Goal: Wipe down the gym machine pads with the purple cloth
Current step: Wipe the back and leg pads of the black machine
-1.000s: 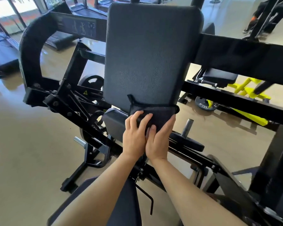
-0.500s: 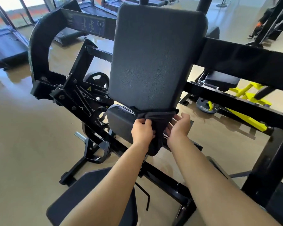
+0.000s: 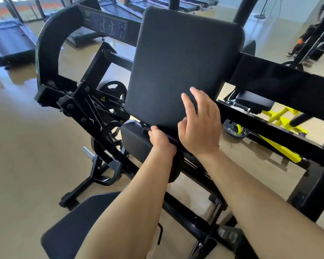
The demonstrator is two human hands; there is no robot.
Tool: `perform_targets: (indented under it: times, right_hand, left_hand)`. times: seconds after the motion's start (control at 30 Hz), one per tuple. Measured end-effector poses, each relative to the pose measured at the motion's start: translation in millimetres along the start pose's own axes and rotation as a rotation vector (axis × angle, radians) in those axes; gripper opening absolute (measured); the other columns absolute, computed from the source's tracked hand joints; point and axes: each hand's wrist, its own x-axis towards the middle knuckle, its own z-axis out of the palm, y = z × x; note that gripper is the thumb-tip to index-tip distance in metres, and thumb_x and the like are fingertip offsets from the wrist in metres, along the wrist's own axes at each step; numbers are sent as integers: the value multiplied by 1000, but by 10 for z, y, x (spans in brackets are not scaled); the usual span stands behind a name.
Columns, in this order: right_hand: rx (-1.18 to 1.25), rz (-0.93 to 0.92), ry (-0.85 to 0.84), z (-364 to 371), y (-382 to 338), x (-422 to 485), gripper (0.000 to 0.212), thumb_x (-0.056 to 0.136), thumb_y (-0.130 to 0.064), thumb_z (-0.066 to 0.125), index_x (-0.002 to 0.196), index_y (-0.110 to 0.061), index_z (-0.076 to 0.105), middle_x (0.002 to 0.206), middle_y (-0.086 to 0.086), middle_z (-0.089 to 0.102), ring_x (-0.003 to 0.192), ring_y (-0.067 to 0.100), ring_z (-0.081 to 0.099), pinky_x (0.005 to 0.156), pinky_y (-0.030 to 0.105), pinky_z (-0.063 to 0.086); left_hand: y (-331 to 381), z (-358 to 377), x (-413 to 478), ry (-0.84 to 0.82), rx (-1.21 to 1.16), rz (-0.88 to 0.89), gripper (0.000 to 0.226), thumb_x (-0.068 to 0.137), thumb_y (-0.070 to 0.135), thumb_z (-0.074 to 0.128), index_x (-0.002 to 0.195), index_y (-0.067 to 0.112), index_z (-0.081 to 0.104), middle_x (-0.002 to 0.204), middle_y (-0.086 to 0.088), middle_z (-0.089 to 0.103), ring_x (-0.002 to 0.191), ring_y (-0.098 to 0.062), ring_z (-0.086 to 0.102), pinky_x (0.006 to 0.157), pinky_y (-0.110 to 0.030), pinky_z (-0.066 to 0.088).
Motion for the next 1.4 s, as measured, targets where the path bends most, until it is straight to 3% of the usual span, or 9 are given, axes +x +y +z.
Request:
perform_targets:
  times: [0.2, 0.43, 0.57, 0.73, 0.9, 1.0, 1.1, 1.23, 1.4]
  right_hand:
    - [-375, -489, -282, 254, 242, 514, 58, 87, -19, 44, 144, -9, 51, 157, 13, 42, 145, 33, 38, 121, 52, 23]
    - [-397, -446, -181, 362, 198, 501, 53, 89, -21, 43, 139, -13, 57, 156, 9, 45, 145, 30, 40, 119, 53, 26]
    - [-394, -440, -167, 374, 188, 510, 53, 89, -22, 42, 139, -13, 58, 155, 9, 46, 145, 30, 40, 119, 52, 25]
    - [-388, -436, -145, 375, 193, 500, 53, 89, -23, 42, 138, -12, 58, 155, 9, 46, 145, 30, 41, 119, 53, 26]
    - [-377, -447, -117, 399, 205, 508, 52, 89, -24, 44, 136, -12, 60, 154, 9, 48, 143, 31, 43, 118, 52, 27]
    - [-377, -452, -99, 402, 214, 501, 51, 89, -25, 45, 136, -12, 61, 154, 9, 48, 143, 30, 44, 118, 52, 27]
    - [-371, -457, -98, 407, 214, 507, 51, 89, -26, 46, 135, -11, 61, 154, 10, 49, 142, 30, 44, 118, 51, 26]
    - [-362, -464, -75, 416, 224, 505, 50, 88, -27, 50, 132, -11, 64, 152, 10, 51, 141, 30, 46, 117, 52, 30]
    - [-355, -460, -86, 419, 234, 501, 51, 87, -26, 48, 133, -10, 63, 152, 11, 50, 142, 31, 45, 118, 53, 30]
  left_hand:
    - [613, 80, 181, -24, -120, 74, 33, 99, 37, 46, 106, 13, 67, 118, -13, 67, 108, -32, 60, 107, -54, 42]
    - [1195, 76, 522, -34, -9, 285, 31, 99, 30, 47, 113, 17, 70, 120, -3, 66, 112, -27, 59, 97, -38, 46]
    - [855, 36, 607, -7, -16, 301, 39, 96, 40, 46, 129, 25, 59, 131, -4, 63, 116, -28, 60, 105, -49, 45]
    - [607, 11, 310, -25, -74, 87, 37, 103, 39, 42, 117, 11, 62, 110, -9, 63, 105, -29, 57, 102, -45, 43]
    - [1038, 138, 584, -14, -95, 227, 29, 101, 30, 47, 106, 15, 72, 111, -2, 72, 85, -21, 62, 87, -33, 47]
    - [1180, 121, 674, -67, 46, 307, 32, 96, 34, 50, 107, 15, 75, 103, -5, 76, 95, -24, 67, 76, -31, 52]
    - [1413, 195, 781, -72, 237, 389, 23, 92, 30, 58, 92, 14, 74, 87, -1, 76, 93, -22, 68, 90, -33, 55]
    - [1635, 550, 594, -226, 537, 632, 23, 98, 24, 52, 95, 16, 73, 92, 3, 73, 93, -11, 67, 91, -21, 51]
    - [1933, 1338, 448, -389, 634, 809, 28, 94, 30, 50, 106, 18, 73, 111, -2, 73, 109, -18, 64, 107, -34, 44]
